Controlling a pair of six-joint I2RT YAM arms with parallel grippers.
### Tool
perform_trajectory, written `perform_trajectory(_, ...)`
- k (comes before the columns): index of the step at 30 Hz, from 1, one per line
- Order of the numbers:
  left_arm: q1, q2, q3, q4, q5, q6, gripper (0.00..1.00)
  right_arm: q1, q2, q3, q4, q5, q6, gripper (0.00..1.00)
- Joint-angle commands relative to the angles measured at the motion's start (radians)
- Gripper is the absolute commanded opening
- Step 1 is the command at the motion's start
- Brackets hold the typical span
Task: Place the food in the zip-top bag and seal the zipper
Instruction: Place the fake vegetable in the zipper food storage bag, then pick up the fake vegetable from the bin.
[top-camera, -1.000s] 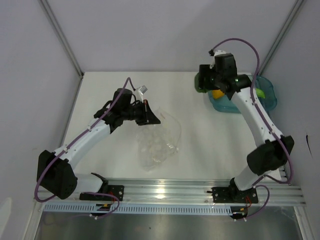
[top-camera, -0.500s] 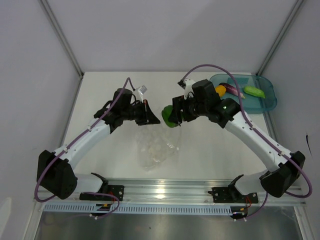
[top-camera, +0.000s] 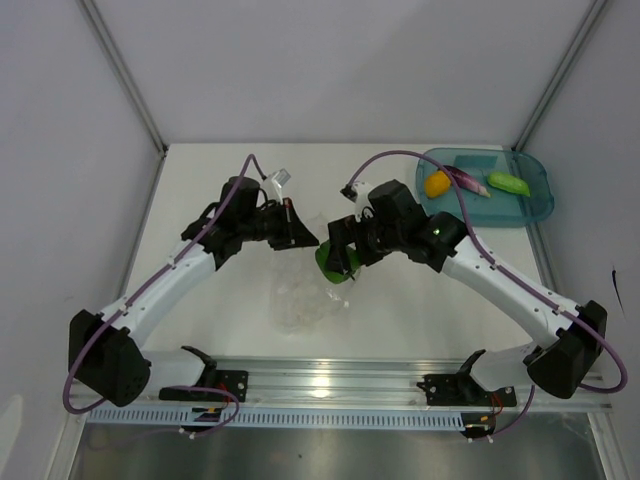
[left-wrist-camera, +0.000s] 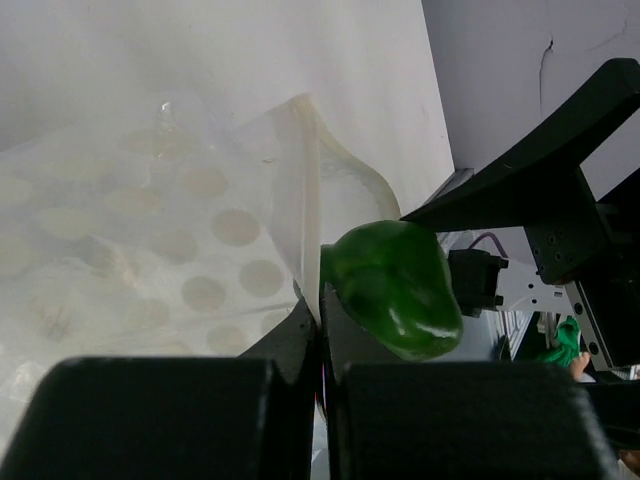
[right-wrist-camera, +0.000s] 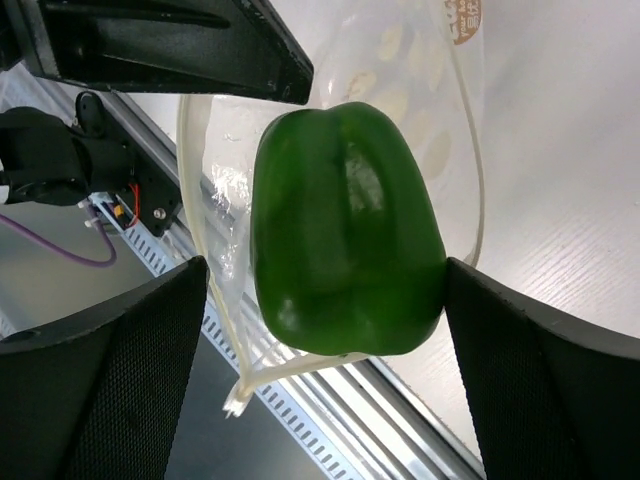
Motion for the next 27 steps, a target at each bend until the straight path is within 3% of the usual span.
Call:
perform_trajectory(1, 0.001, -0.051, 0.007, 0.016, 0.011, -0.01, 0.01, 0.001, -0.029, 0.04, 0.022, 0.05, -0.007, 0.99)
perform_trajectory(15, 0.001, -0.067, 0.007, 0.008, 0.033, -0.011, 0.01, -0.172, -0.023, 0.173, 0.001, 0.076, -0.037, 0.99)
perform_trajectory(24, 0.001, -0.086, 0.012, 0.019, 0.036, -0.019, 0.01, -0.465, 0.02, 0.109, 0.083, 0.169, -0.055, 0.99)
perform_trajectory(27, 0.001, -0.066, 0.012, 0.022, 0.051, -0.025, 0.01, -0.522, 0.101, 0.123, 0.135, 0.313, -0.058, 0.99)
